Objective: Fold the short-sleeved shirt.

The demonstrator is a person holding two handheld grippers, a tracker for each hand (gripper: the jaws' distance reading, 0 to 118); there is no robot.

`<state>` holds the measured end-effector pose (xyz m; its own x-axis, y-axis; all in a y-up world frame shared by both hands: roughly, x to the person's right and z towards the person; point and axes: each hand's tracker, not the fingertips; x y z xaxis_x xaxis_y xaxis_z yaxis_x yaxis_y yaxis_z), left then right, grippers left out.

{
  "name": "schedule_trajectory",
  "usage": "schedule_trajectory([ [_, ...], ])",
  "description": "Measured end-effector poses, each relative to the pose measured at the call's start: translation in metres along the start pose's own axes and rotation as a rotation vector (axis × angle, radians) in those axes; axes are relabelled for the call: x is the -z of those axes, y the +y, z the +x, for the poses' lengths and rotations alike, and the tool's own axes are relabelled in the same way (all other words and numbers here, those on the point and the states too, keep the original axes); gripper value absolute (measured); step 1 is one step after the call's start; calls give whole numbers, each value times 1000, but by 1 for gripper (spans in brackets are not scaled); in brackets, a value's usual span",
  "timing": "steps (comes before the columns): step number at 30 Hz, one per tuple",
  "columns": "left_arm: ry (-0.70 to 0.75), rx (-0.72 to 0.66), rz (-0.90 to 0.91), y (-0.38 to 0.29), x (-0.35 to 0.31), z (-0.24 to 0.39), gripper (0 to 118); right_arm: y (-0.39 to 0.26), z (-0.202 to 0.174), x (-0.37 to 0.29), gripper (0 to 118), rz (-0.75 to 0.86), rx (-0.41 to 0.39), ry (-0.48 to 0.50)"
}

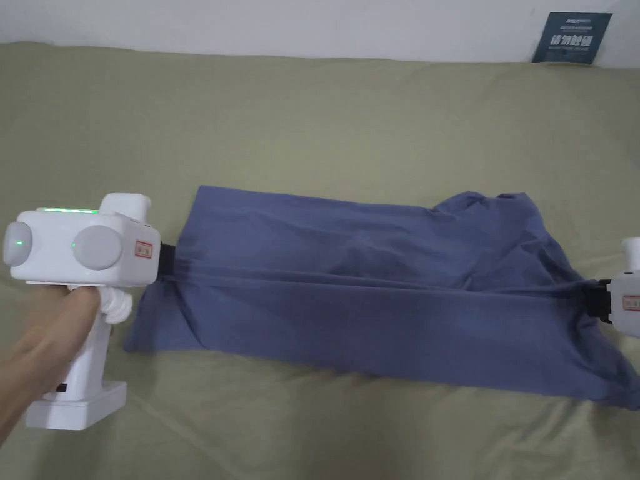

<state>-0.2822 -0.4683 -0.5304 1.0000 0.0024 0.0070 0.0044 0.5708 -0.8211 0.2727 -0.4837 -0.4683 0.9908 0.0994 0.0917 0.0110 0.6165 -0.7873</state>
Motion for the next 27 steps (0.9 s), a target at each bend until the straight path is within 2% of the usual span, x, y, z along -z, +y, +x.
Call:
schedule_trajectory([
  [3, -25, -30, -42, 2, 25, -1, 5, 1, -1, 20, 2, -9, 3, 0],
  [4, -39, -40, -45, 1, 31, -1, 19, 0, -1, 22, 7, -6, 36, 5],
  [5, -55, -50, -34, -1, 31, -2, 53, -2, 0, 23, 30, -8, 60, 16],
  [6, -64, -44, -10, -5, 30, -2, 107, -3, 1, 22, 92, -14, 63, 14],
  [7, -54, -48, -4, -8, 29, -2, 118, -6, 1, 19, 118, -12, 57, 3],
  [8, -42, -51, -2, -12, 24, -4, 114, -11, 3, 14, 110, -13, 55, 1],
  [9, -9, -65, 51, -15, 11, -5, 102, -14, 5, -5, 103, 122, 67, -6],
  [11, 22, -48, 80, -25, -12, -4, 84, -27, 25, -25, 104, 69, 61, -11],
  [12, 53, -51, 94, -30, -21, -3, 60, -34, 31, -38, 98, 103, 80, -16],
  [13, 75, -52, 121, -32, -30, -17, 29, -42, 38, -53, 82, 143, 111, -26],
  [14, 62, -61, 145, -39, -42, -19, 7, -36, 26, -55, 61, 163, 119, -20],
  [15, 50, -73, 146, -44, -50, -21, 0, -42, 29, -67, 48, 186, 140, 8],
  [16, 44, -78, 153, -50, -55, -22, 0, -48, 31, -76, 48, 199, 167, 19],
  [17, 30, -80, 134, -56, -57, -22, 1, -55, 32, -82, 1, 206, 194, 13],
  [19, -52, -93, 67, -64, -54, -21, 1, -67, 30, -87, 0, 177, 192, 52],
  [21, -48, -86, 52, -71, -53, -10, 1, -77, 25, -86, 0, 156, 158, 40],
  [22, -35, -73, 50, -73, -49, -7, 11, -80, 22, -85, 0, 139, 131, 25],
  [23, -31, -49, 35, -74, -42, -5, 43, -85, 20, -83, 0, 130, 125, 20],
  [24, -19, -52, -9, -75, -32, -4, 103, -88, 20, -80, 0, 109, 126, 35],
  [25, -24, -49, -41, -76, -24, -4, 118, -90, 20, -78, 0, 97, 128, 46],
  [27, 53, -38, -25, -83, -10, -4, 109, -93, 17, -74, 0, 91, 123, 32],
])
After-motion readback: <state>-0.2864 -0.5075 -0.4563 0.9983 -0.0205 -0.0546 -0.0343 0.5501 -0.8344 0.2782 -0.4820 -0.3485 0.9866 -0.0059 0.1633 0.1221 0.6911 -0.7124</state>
